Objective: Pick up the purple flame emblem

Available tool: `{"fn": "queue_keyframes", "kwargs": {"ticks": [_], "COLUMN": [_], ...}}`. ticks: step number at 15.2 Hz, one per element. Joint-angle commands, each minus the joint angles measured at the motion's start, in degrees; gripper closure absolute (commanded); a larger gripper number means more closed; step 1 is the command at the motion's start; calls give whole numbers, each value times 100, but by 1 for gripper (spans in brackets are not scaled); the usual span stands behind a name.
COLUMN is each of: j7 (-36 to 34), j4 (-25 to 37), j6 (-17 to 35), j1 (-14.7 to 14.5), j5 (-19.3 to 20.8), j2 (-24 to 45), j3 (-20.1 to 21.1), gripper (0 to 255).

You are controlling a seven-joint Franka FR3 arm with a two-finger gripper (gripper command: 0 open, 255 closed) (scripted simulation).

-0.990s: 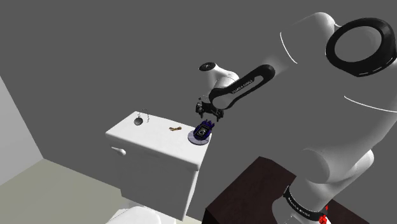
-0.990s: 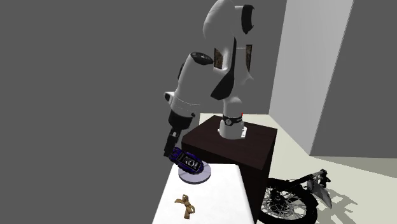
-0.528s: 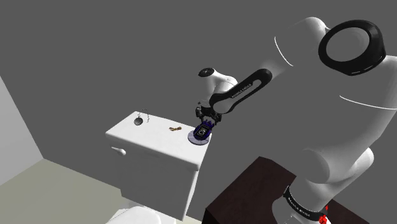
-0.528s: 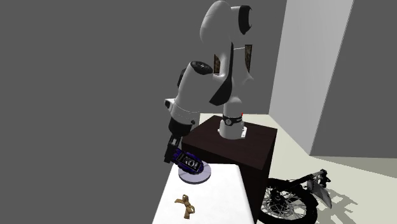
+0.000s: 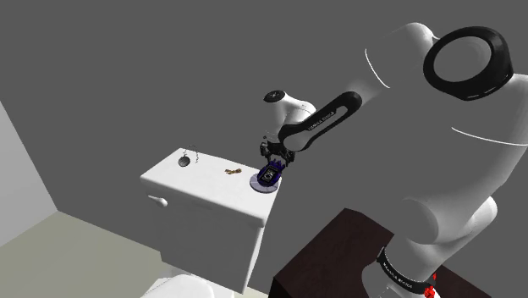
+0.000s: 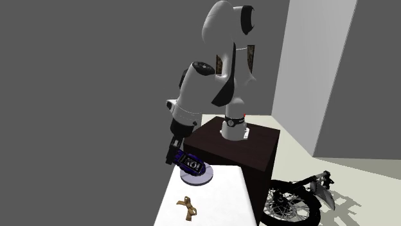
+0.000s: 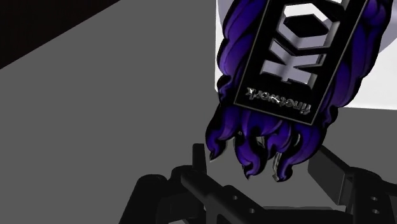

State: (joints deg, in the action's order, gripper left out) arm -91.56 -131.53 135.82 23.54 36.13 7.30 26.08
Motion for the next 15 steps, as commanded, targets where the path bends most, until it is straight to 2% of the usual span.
{"fn": "queue_keyframes", "kwargs": {"ticks": [1,15], "j7": [73,940], "j4": [7,275], "j6": [-49,-791], "j1": [7,30], "j5": [-80,-970], "j2": [-69,-854], "j3": [16,105], "gripper": [255,255]}}
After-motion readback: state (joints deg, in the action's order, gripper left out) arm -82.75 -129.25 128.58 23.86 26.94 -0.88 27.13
